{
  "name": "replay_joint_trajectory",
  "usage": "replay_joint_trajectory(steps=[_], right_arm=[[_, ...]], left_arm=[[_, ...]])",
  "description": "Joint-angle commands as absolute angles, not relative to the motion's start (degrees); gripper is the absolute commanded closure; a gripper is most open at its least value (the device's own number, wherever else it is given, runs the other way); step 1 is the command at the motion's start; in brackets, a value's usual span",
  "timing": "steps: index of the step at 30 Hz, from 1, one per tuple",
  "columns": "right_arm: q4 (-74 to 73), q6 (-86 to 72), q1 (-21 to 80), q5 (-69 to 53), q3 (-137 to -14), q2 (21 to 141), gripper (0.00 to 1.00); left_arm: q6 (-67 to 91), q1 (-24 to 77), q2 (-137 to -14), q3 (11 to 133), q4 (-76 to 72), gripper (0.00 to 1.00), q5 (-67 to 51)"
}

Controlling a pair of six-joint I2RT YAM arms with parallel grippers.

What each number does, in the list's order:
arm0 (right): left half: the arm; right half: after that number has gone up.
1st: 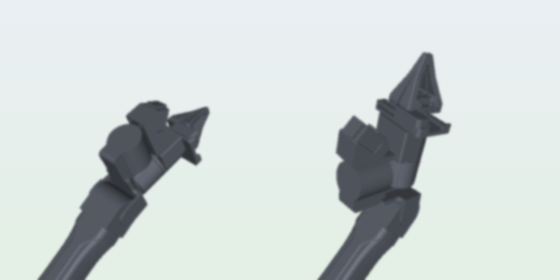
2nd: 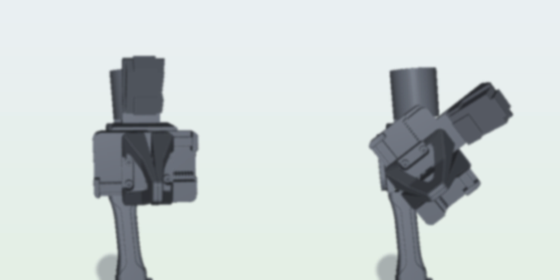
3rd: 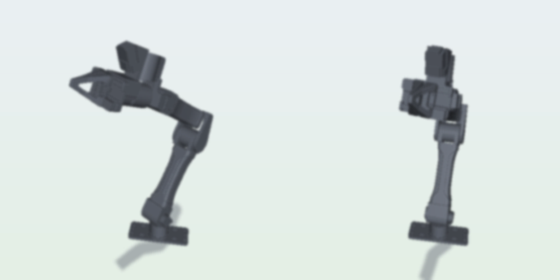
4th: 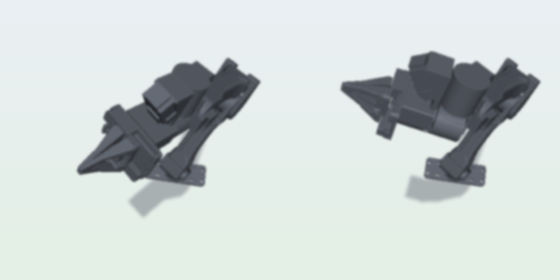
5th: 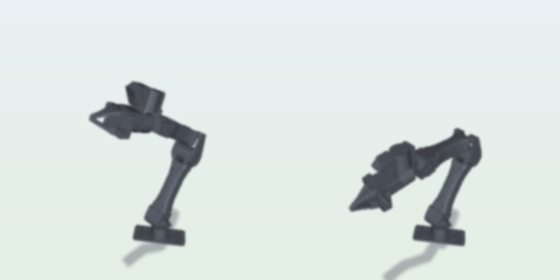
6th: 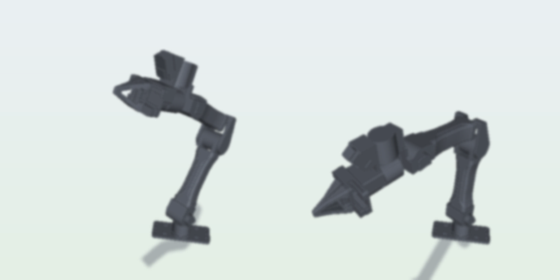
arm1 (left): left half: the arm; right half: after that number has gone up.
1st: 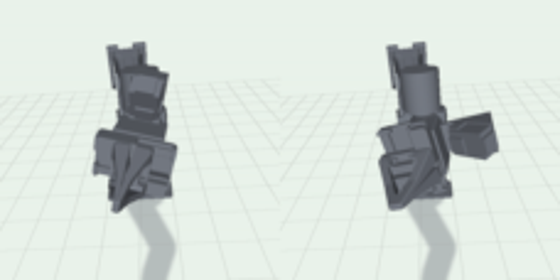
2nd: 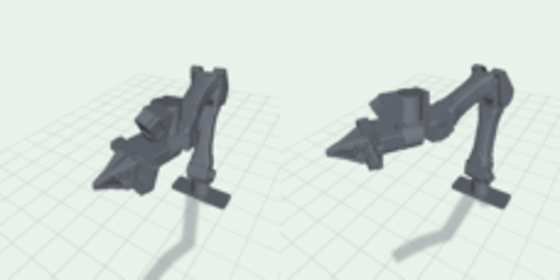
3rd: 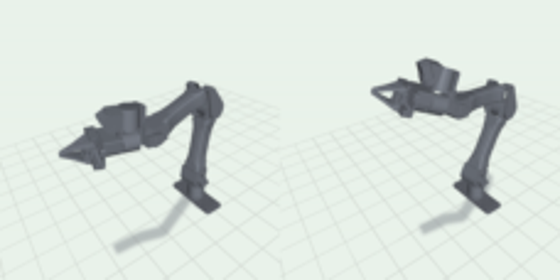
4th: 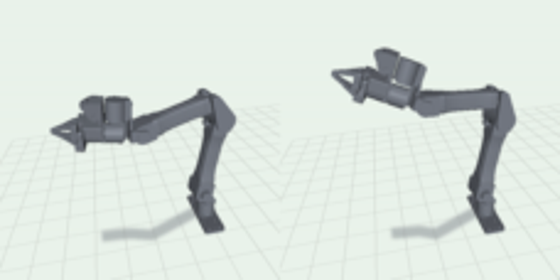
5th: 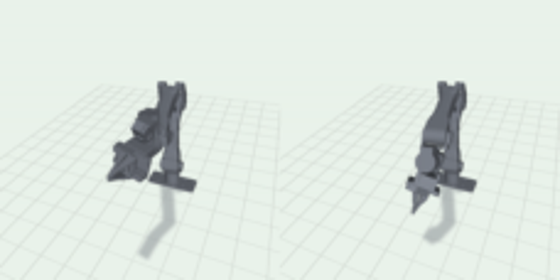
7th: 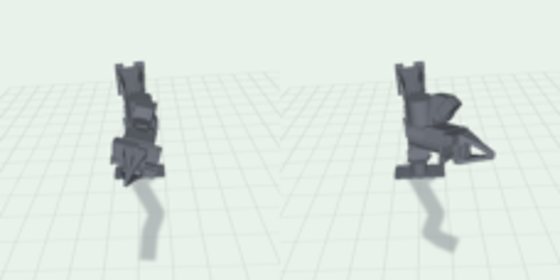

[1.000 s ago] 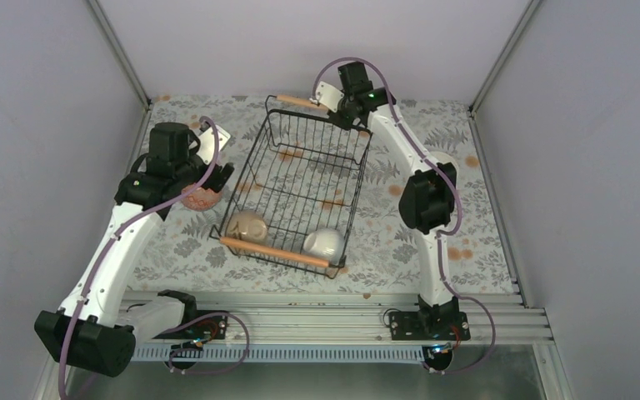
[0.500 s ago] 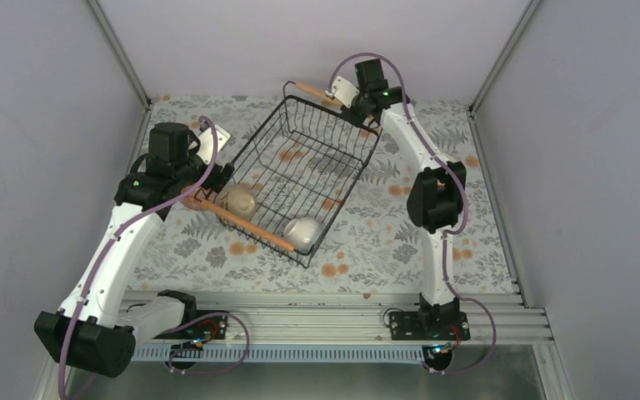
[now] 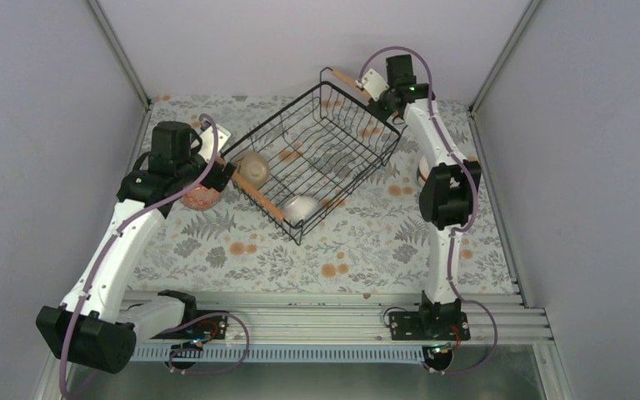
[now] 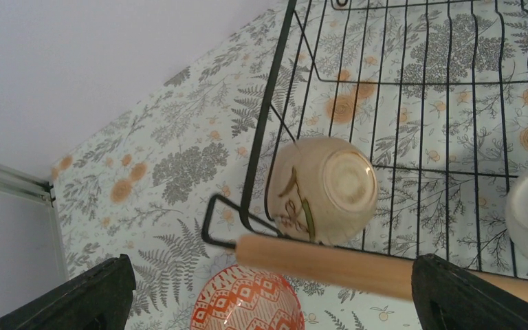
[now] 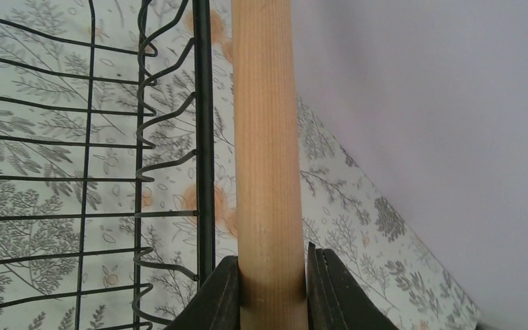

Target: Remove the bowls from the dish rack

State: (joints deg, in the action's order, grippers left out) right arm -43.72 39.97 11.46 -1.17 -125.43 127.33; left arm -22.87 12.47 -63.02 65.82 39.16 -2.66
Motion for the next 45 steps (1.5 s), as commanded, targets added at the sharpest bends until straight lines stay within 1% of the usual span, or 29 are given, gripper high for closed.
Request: replay_joint_trajectory(steps=[1, 5, 8, 10, 13, 16, 25, 27, 28, 29, 30, 32, 33, 35, 36, 39, 45], right_arm=[[-45.1, 33.8, 9.3, 1.3, -122.6, 124.4, 0.96], [-50.1, 29.4, 9.4, -0.6, -121.8, 122.3, 0.96], [-56.1, 26.9, 9.8, -5.4, -120.9, 120.0, 0.96], [-58.3, 26.5, 9.9, -7.9, -118.0, 117.5, 0.96], [-56.9, 25.7, 10.1, -9.7, -111.2, 112.7, 0.96], [-58.0, 24.4, 10.2, -10.7, -108.7, 110.4, 0.96], [-59.6, 19.7, 10.3, -13.9, -100.9, 103.1, 0.96], [-60.0, 19.3, 10.3, -14.6, -99.9, 101.9, 0.95], [-60.3, 19.2, 10.3, -15.1, -99.6, 101.5, 0.92], [-60.7, 19.2, 10.2, -15.8, -99.4, 101.3, 0.85], [-61.2, 19.1, 10.3, -16.0, -99.4, 101.1, 0.75], [-61.8, 19.3, 10.3, -16.0, -99.6, 100.5, 0.67], [-61.4, 19.8, 10.2, -15.9, -99.4, 99.7, 0.61], [-58.6, 20.6, 10.3, -14.2, -98.3, 97.0, 0.50], [-57.1, 20.9, 10.4, -12.9, -97.7, 95.9, 0.46], [-56.4, 22.6, 10.5, -11.3, -98.6, 92.5, 0.40], [-60.1, 24.0, 12.4, -10.9, -106.0, 93.8, 0.35]], left_arm=[[-21.2, 12.1, -64.3, 68.2, 39.4, 0.00, -2.3], [-21.0, 12.1, -65.0, 68.6, 39.5, 0.00, -2.1], [-20.4, 12.2, -65.8, 68.5, 39.5, 0.00, -1.2], [-19.9, 12.1, -66.7, 68.2, 39.5, 0.00, -0.4], [-19.4, 12.1, -67.4, 67.6, 39.0, 0.00, 1.2], [-19.0, 12.1, -68.0, 67.3, 38.2, 0.00, 3.0], [-18.5, 12.1, -70.2, 68.3, 38.6, 0.00, 3.2], [-18.5, 12.1, -70.7, 68.2, 38.4, 0.00, 3.2], [-18.5, 12.0, -70.8, 68.1, 38.2, 0.00, 3.2], [-18.4, 12.0, -71.0, 68.0, 38.0, 0.00, 3.1], [-18.4, 12.1, -71.2, 68.0, 37.9, 0.00, 3.0], [-18.4, 12.1, -71.5, 68.0, 37.6, 0.00, 2.9], [-18.4, 12.1, -71.5, 68.0, 37.6, 0.00, 2.7], [-18.5, 12.0, -71.2, 68.1, 37.5, 0.00, 2.7], [-18.6, 12.1, -71.0, 68.1, 37.5, 0.00, 2.7], [-18.7, 12.1, -70.6, 68.2, 37.5, 0.00, 2.9], [-18.9, 12.0, -69.2, 66.7, 36.6, 0.00, 3.6]])
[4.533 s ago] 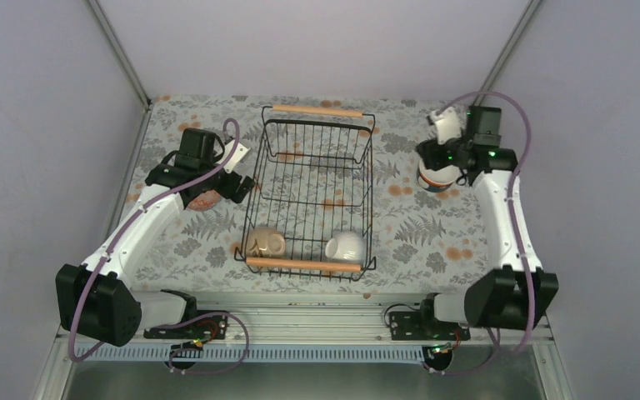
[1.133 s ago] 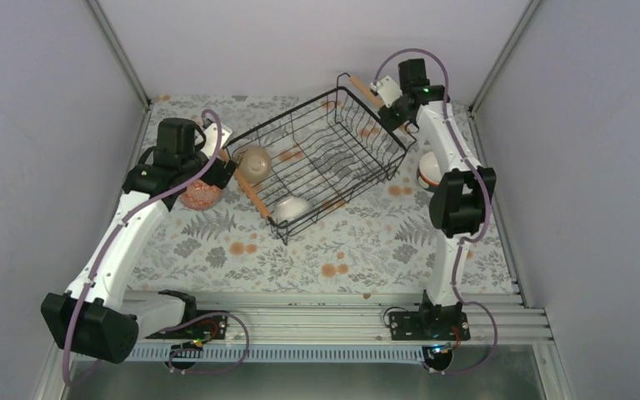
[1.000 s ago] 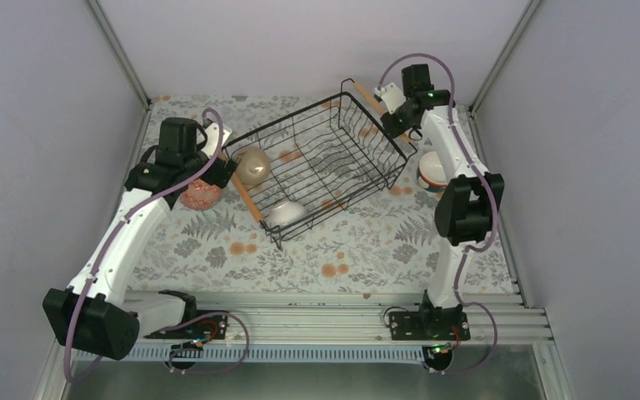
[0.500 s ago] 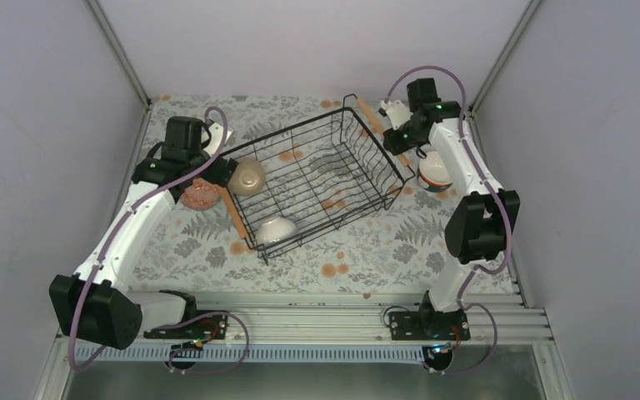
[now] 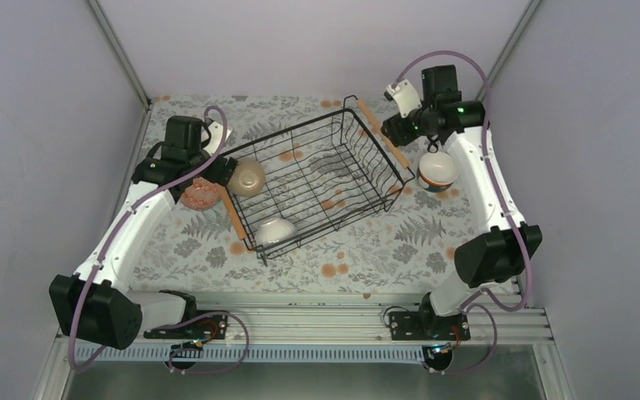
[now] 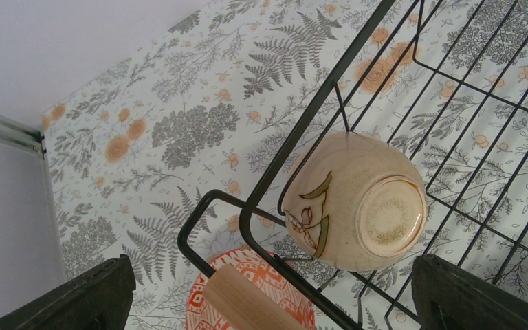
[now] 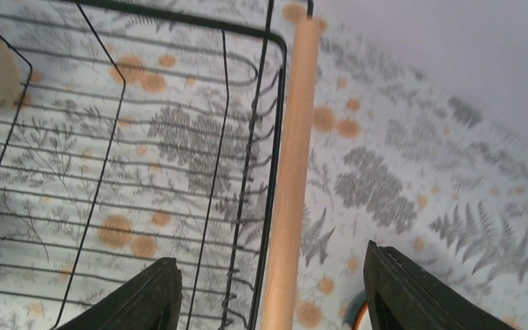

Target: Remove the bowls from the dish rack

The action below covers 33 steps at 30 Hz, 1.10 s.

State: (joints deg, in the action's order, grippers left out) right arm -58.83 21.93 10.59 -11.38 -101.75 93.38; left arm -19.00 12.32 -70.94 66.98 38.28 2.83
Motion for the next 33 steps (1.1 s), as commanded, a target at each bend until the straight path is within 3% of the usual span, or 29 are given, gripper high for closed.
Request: replay_joint_trajectory(steps=[1, 16, 33], right_arm=[[-60.9, 24.6, 13.1, -11.9, -107.2, 94.2, 0.35], [-71.7, 31.5, 33.9, -16.0, -118.2, 112.8, 0.39], [-73.6, 36.0, 49.2, -17.7, -112.1, 120.0, 0.39]], left_arm=[[-18.9, 12.0, -69.1, 66.4, 36.6, 0.00, 3.5], [-18.7, 11.9, -69.7, 64.7, 37.1, 0.00, 1.5], [-18.5, 11.9, -69.6, 64.6, 38.2, 0.00, -1.5]])
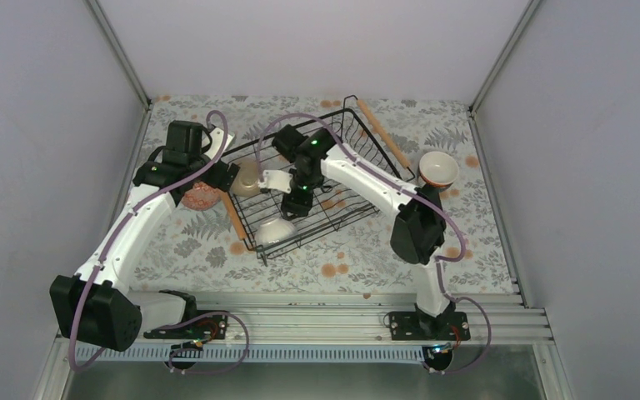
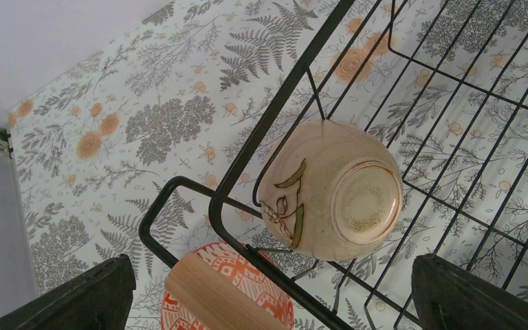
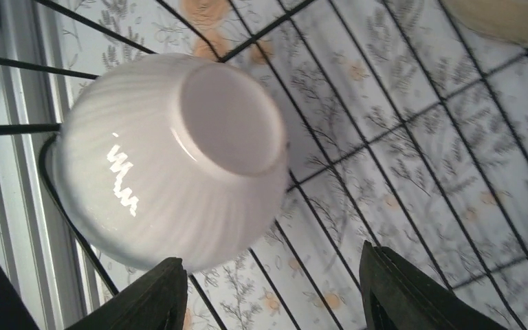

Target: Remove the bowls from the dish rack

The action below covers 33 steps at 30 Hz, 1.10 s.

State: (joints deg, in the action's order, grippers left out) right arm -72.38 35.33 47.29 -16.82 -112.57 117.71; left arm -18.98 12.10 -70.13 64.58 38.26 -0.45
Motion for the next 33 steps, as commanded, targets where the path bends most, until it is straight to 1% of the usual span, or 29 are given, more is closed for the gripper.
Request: replay_joint_trajectory(steps=[1, 14, 20, 26, 33], right_arm=[[-73.6, 35.9, 49.6, -17.9, -112.3, 120.4, 0.39], [-73.5, 35.3, 52.7, -19.8, -116.9, 124.7, 0.40], [-73.5, 36.4, 53.1, -22.4, -115.4, 122.9, 0.40], [-73.6, 36.6, 53.5, -22.9, -115.2, 124.1, 0.40], [-73.5, 36.1, 53.5, -22.0, -119.6, 126.2, 0.40]], left_arm=[[-18.5, 11.9, -69.6, 64.6, 38.2, 0.00, -1.6], [-18.6, 11.9, -70.0, 64.0, 38.1, 0.00, -2.0], [-18.7, 11.9, -70.5, 64.0, 38.0, 0.00, -2.2], [-18.6, 11.8, -70.6, 64.2, 38.2, 0.00, -2.4], [-18.5, 11.8, -70.4, 63.8, 38.1, 0.00, -2.5]])
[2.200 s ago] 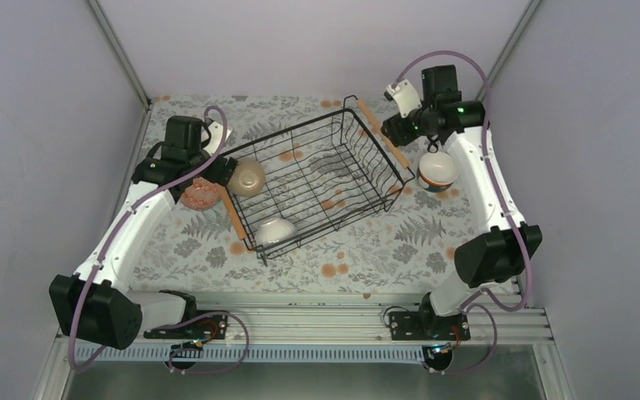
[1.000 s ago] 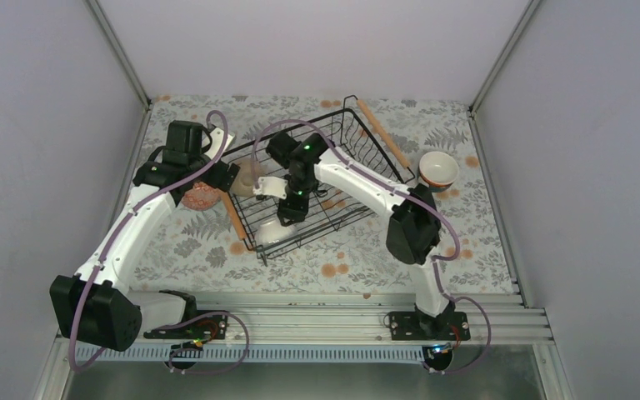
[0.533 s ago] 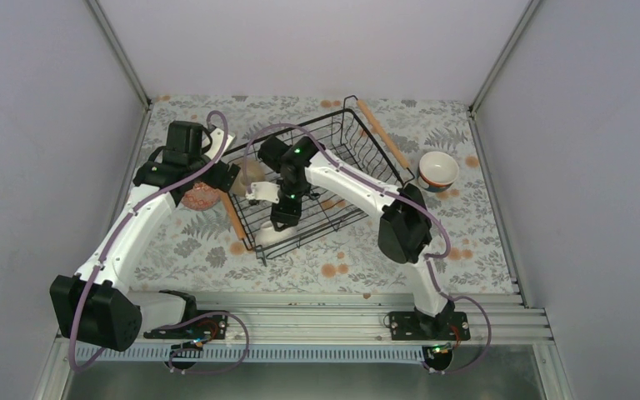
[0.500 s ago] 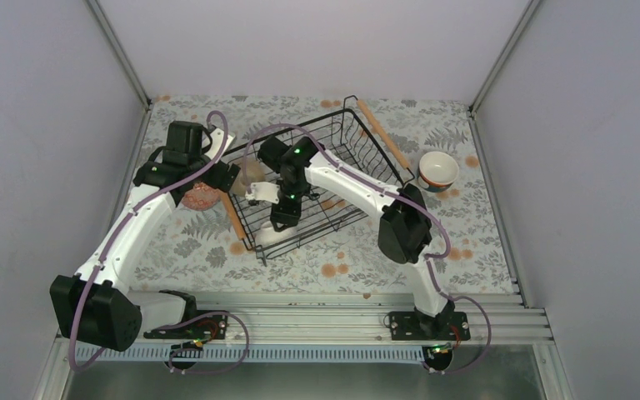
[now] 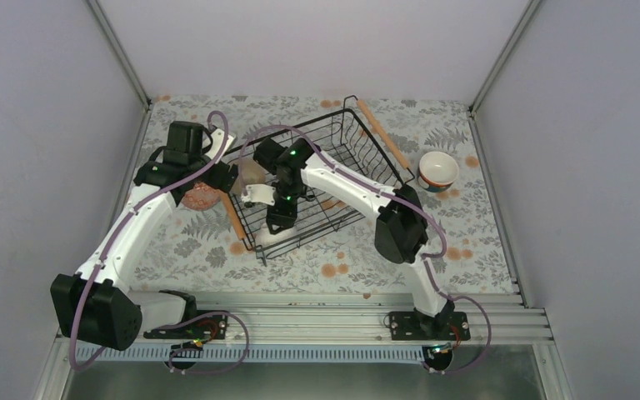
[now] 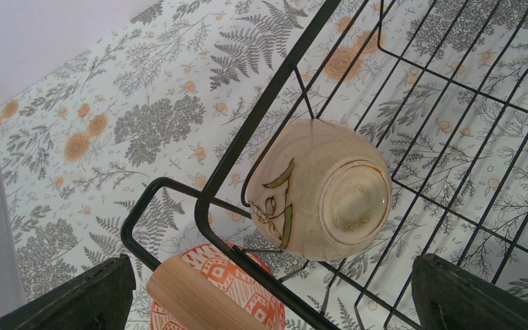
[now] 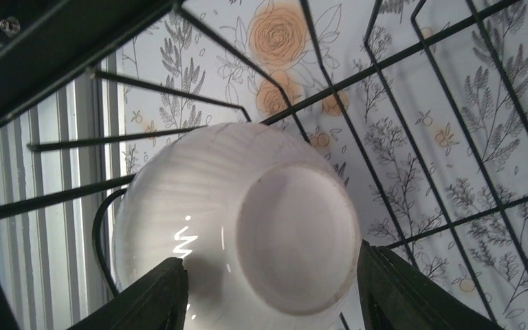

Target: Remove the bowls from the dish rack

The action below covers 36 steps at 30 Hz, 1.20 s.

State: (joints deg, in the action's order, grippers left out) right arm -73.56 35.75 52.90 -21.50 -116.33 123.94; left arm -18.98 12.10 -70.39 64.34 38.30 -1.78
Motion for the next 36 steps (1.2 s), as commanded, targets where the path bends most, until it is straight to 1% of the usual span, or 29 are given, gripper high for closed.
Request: replay_joint_trajectory(steps=[1, 13, 24, 36], right_arm=[[-73.6, 36.1, 53.5, -21.9, -120.1, 126.5, 0.40], [-73.1, 36.5, 53.5, -20.2, -122.0, 129.5, 0.41], [-72.7, 36.9, 52.9, -15.9, -123.4, 130.1, 0.41], [-70.3, 38.4, 49.5, -13.7, -120.4, 130.3, 0.41]], left_arm=[[-18.5, 11.8, -70.4, 63.8, 38.1, 0.00, -2.6], [-18.6, 11.6, -69.5, 62.9, 38.0, 0.00, -3.3], [-18.6, 11.5, -69.1, 62.3, 37.9, 0.00, -4.1], [-18.6, 11.3, -68.7, 61.8, 37.9, 0.00, -4.3]])
